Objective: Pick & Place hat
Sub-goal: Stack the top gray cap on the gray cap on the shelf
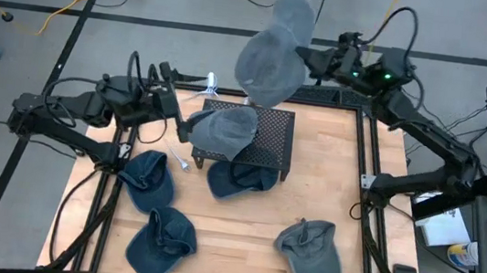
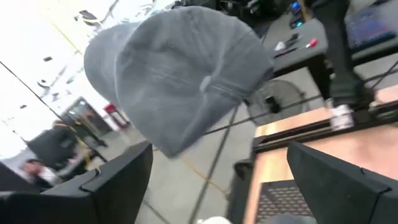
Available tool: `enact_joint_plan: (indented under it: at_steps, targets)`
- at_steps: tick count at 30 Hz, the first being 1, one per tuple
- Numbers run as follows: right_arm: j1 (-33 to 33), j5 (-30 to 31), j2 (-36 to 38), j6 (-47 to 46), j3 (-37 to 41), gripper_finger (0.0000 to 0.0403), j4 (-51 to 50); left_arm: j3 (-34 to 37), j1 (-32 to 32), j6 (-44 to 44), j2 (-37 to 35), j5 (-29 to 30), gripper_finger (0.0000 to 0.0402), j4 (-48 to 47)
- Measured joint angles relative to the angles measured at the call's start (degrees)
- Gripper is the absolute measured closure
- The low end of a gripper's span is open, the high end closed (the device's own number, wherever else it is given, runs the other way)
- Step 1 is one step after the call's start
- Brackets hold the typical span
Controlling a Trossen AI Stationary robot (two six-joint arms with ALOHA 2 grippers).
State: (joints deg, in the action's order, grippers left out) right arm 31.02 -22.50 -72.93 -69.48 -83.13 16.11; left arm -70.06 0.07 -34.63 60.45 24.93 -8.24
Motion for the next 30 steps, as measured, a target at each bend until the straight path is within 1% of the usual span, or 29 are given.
enact_joint_plan:
  at_steps: [4, 8, 12, 17, 20, 25, 30]
  targets:
    - [-2.51, 0.35, -3.20, -2.66, 0.00, 0.0397, 3.98, 0.00, -0.77, -4.98, 1.46, 2.08, 0.0036, 4.53]
    - [-4.49, 1.53, -5.68, -3.55, 0.02, 0.0397, 6.20, 0.00, -1.44, -7.89, 2.35, 2.27, 0.0043, 7.07]
    - [-5.55, 1.73, -6.88, -3.60, 0.02, 0.0397, 6.39, -0.04, -1.44, -7.49, 2.93, 3.55, 0.0051, 6.99]
    - [-6.77, 3.36, -6.81, -3.42, 0.04, 0.0397, 6.52, -0.06, -1.77, -7.50, 3.68, 4.49, 0.0061, 7.20]
    - [-6.88, 3.33, -6.81, -3.11, 0.04, 0.0397, 6.47, 0.02, -1.70, -7.44, 4.39, 5.17, 0.0061, 6.61]
    - [-7.85, 3.43, -6.82, -2.97, 0.04, 0.0397, 6.41, 0.00, -1.72, -7.55, 6.45, 6.09, 0.0062, 8.43]
    - [-9.26, 3.31, -6.81, -2.92, 0.04, 0.0397, 6.39, 0.02, -1.72, -7.70, 8.16, 8.38, 0.0073, 10.52]
